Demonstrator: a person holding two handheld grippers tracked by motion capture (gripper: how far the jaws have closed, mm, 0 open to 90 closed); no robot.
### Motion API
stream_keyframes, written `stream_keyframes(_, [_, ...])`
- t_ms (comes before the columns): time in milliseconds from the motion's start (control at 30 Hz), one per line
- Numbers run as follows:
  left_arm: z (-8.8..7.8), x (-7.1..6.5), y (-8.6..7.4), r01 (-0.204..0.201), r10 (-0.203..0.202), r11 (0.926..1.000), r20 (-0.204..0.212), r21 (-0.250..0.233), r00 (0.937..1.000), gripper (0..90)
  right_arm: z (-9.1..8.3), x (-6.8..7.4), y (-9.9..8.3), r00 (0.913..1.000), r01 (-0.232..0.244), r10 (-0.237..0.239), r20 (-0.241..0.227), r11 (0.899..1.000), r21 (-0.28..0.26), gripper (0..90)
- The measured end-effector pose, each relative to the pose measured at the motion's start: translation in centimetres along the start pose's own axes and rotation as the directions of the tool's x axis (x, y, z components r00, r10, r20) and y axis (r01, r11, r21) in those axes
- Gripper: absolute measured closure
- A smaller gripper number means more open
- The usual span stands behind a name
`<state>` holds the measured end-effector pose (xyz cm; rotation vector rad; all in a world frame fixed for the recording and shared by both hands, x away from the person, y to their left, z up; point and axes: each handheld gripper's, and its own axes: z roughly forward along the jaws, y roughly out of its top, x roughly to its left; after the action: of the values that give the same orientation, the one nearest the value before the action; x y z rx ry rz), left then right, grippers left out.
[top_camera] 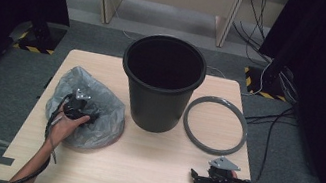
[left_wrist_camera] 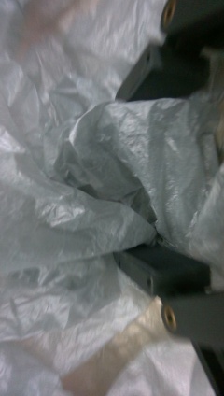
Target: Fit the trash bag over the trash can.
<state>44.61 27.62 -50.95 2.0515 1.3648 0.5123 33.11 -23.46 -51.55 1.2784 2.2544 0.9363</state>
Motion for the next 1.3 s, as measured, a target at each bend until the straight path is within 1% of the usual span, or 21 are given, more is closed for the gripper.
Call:
stream_keyframes(167, [-0.3, -0.2, 0.1, -0.039, 0.039, 0.9992, 0.035, -0.007, 0.9986, 63.8, 0.0, 0.0, 0.0, 1.0, -0.003, 0.003, 0.0, 1.0, 0.001, 10.4])
stream_keyframes(200, [-0.3, -0.2, 0.1, -0.043, 0.044, 0.999, 0.042, -0.009, 0.9982, 68.0, 0.0, 0.0, 0.0, 1.0, -0.008, 0.008, -0.002, 1.0, 0.002, 10.4])
stream_keyframes(267, [-0.4, -0.2, 0.1, -0.043, 0.044, 0.999, 0.058, -0.013, 0.9974, 73.0, 0.0, 0.0, 0.0, 1.0, -0.006, 0.006, -0.002, 1.0, 0.002, 10.4])
stream_keyframes(367, [-0.9, 0.0, 0.2, -0.038, 0.041, 0.9986, 0.087, -0.036, 0.9954, 77.8, 0.1, 0.0, 0.1, 1.0, 0.002, -0.002, -0.002, 1.0, 0.0, 10.3])
stream_keyframes(467, [-2.2, 0.0, 0.7, -0.043, 0.05, 0.9964, 0.097, -0.073, 0.994, 79.3, 0.1, 0.0, 0.1, 1.0, 0.0, 0.0, -0.004, 1.0, 0.0, 10.3])
stream_keyframes(533, [-3.2, 0.1, 1.2, -0.037, 0.048, 0.9939, 0.111, -0.104, 0.9927, 79.4, 0.1, -0.1, 0.1, 1.0, 0.002, -0.002, -0.004, 1.0, 0.0, 10.3])
stream_keyframes(600, [-4.3, 0.3, 1.7, -0.024, 0.042, 0.9899, 0.126, -0.14, 0.9912, 79.3, 0.1, -0.1, 0.1, 1.0, -0.001, 0.001, -0.005, 1.0, 0.002, 10.3])
stream_keyframes(700, [-5.9, 0.6, 2.4, -0.026, 0.05, 0.9839, 0.133, -0.177, 0.9898, 79.2, 0.1, 0.0, 0.1, 1.0, -0.002, 0.002, -0.005, 1.0, 0.003, 10.3])
stream_keyframes(833, [-8.2, 0.9, 3.4, -0.023, 0.055, 0.9736, 0.136, -0.227, 0.9891, 79.1, 0.1, -0.1, 0.1, 1.0, -0.001, 0.001, -0.005, 1.0, 0.002, 10.2])
stream_keyframes(933, [-10.0, 1.2, 4.3, -0.017, 0.061, 0.965, 0.16, -0.262, 0.9853, 79.1, 0.1, -0.1, 0.1, 1.0, 0.0, 0.0, -0.005, 1.0, 0.002, 10.2])
stream_keyframes(1067, [-12.5, 1.4, 5.6, -0.042, 0.088, 0.9538, 0.143, -0.298, 0.9858, 79.0, 0.1, -0.1, 0.1, 1.0, 0.0, 0.0, -0.005, 1.0, 0.002, 10.3])
stream_keyframes(1133, [-14.2, 1.4, 6.7, -0.047, 0.099, 0.9463, 0.149, -0.32, 0.9839, 78.9, 0.1, -0.1, 0.1, 1.0, -0.001, 0.001, -0.004, 1.0, 0.003, 10.2])
stream_keyframes(1200, [-15.0, 1.4, 7.3, -0.055, 0.106, 0.9431, 0.14, -0.328, 0.9844, 78.9, 0.1, -0.1, 0.1, 1.0, -0.001, 0.001, -0.005, 1.0, 0.003, 10.2])
stream_keyframes(1267, [-16.0, 1.3, 8.2, -0.056, 0.111, 0.9374, 0.14, -0.344, 0.9839, 78.8, 0.1, -0.1, 0.1, 1.0, 0.002, -0.002, -0.005, 1.0, 0.003, 10.2])
stream_keyframes(1300, [-16.3, 1.3, 8.5, -0.059, 0.114, 0.9357, 0.141, -0.348, 0.9835, 78.8, 0.2, -0.2, 0.2, 1.0, 0.005, -0.005, -0.005, 1.0, 0.002, 10.2])
